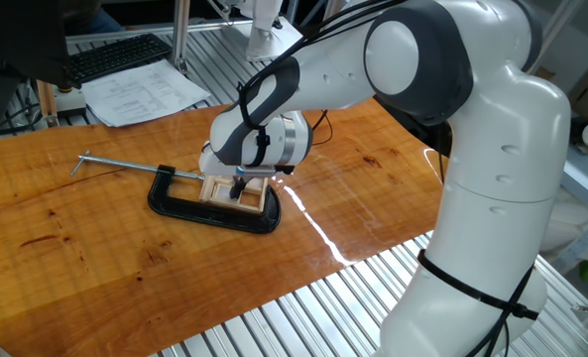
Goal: Close a sliding window
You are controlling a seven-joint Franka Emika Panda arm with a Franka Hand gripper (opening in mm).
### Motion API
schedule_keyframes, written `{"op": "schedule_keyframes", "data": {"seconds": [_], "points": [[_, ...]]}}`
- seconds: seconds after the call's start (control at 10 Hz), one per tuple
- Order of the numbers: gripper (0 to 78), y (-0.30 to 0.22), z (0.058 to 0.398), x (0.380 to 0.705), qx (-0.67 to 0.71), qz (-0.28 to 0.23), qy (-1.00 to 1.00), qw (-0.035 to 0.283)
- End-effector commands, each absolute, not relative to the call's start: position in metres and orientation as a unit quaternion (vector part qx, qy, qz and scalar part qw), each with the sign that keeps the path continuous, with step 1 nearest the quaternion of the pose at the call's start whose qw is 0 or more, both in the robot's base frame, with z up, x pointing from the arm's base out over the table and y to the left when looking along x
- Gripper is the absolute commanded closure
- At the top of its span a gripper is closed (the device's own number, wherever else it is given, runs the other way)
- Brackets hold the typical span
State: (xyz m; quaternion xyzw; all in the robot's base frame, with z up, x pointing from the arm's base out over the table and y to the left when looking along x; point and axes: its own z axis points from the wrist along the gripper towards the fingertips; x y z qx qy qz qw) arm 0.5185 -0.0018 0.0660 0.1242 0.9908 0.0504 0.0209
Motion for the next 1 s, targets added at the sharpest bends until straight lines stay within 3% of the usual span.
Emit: {"op": "schedule_keyframes", "data": {"seconds": [0.1, 1.0], "points": [[77.6, -0.0053, 0.0594, 0.5113, 0.127, 0.049, 0.991, 0.015], [77.6, -0.0122, 0.0570, 0.5073, 0.123, 0.043, 0.991, 0.016]]}}
